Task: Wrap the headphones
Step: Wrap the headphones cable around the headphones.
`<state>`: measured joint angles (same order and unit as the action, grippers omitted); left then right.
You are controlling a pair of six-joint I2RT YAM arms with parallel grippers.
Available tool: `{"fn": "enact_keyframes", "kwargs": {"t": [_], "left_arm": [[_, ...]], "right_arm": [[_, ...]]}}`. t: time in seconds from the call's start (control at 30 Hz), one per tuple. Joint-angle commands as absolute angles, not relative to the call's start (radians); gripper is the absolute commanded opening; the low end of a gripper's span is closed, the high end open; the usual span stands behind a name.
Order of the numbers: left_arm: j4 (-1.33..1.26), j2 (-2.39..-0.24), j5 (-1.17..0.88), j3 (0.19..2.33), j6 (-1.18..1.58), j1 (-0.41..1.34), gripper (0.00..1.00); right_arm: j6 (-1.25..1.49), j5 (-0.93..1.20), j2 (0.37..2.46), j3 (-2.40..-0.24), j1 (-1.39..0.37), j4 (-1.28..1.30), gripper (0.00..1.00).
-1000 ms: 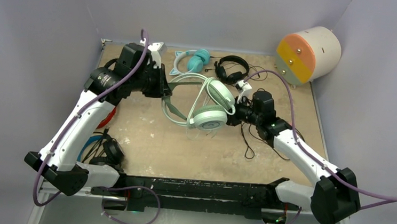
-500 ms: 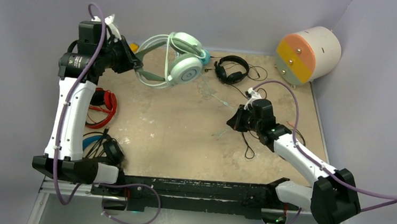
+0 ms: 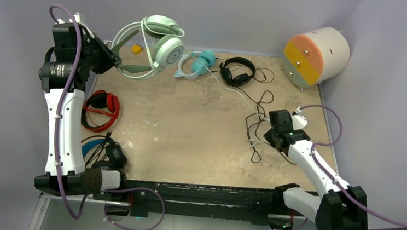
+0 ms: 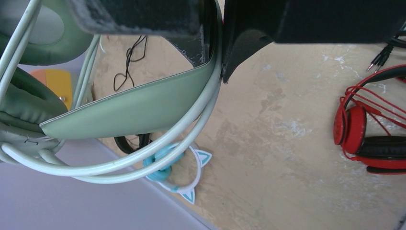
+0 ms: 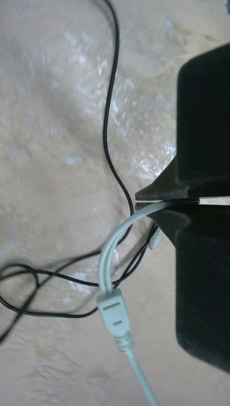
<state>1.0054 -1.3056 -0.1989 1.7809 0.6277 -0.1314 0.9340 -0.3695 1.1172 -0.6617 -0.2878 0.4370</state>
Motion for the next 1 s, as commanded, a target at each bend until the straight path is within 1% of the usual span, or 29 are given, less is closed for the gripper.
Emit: {"fn": "enact_keyframes", "kwargs": {"t": [0.0,0.03,0.07,0.1,0.13,0.17,0.23,0.27,0.3,0.33,0.43,0.5,0.57,0.63,0.73,0.97], "left_arm": [[0.897,-1.237,-0.122,1.780,0.733,-0.170,0.00],[0.894,-1.234,-0.129,1.776,0.732,-0.173,0.00],[0.886,-1.233,-0.152,1.772,0.728,-0.173,0.00],[0.881,-1.235,-0.178,1.768,0.726,-0.173,0.00],[0.876,-1.237,-0.208,1.761,0.726,-0.173,0.00],[0.870,-1.240,-0.238,1.755,0.721,-0.173,0.00],[0.866,-1.249,-0.297,1.745,0.709,-0.173,0.00],[0.864,-1.252,-0.327,1.736,0.710,-0.173,0.00],[0.858,-1.252,-0.356,1.725,0.709,-0.173,0.00],[0.852,-1.253,-0.380,1.709,0.710,-0.173,0.00],[0.838,-1.250,-0.426,1.684,0.708,-0.161,0.00],[0.840,-1.252,-0.430,1.685,0.701,-0.139,0.00],[0.849,-1.256,-0.416,1.695,0.690,-0.109,0.00],[0.862,-1.263,-0.398,1.707,0.685,-0.074,0.00],[0.873,-1.276,-0.388,1.727,0.683,-0.030,0.00],[0.915,-1.308,-0.416,1.842,0.688,-0.008,0.00]], "right_arm": [[1.150,-0.596,1.038,-0.675,-0.257,0.606,0.00],[1.109,-0.585,1.024,-0.671,-0.256,0.579,0.00],[1.061,-0.568,1.014,-0.674,-0.257,0.553,0.10],[1.020,-0.546,1.006,-0.684,-0.256,0.534,0.30],[0.914,-0.493,0.996,-0.694,-0.257,0.482,0.51],[0.751,-0.403,0.981,-0.697,-0.258,0.389,0.65],[0.521,-0.124,0.938,-0.688,-0.259,0.236,0.80],[0.445,0.008,0.916,-0.682,-0.259,0.160,0.85],[0.379,0.155,0.900,-0.675,-0.258,0.096,0.96],[0.359,0.260,0.899,-0.677,-0.258,0.046,0.98],[0.341,0.511,0.963,-0.722,-0.259,-0.078,0.99],[0.331,0.591,1.027,-0.773,-0.278,-0.111,0.99],[0.297,0.602,1.084,-0.827,-0.319,-0.125,0.99],[0.258,0.565,1.130,-0.869,-0.374,-0.150,0.99],[0.238,0.570,1.211,-0.916,-0.436,-0.237,0.99],[0.319,0.656,1.386,-0.966,-0.467,-0.528,0.99]]}}
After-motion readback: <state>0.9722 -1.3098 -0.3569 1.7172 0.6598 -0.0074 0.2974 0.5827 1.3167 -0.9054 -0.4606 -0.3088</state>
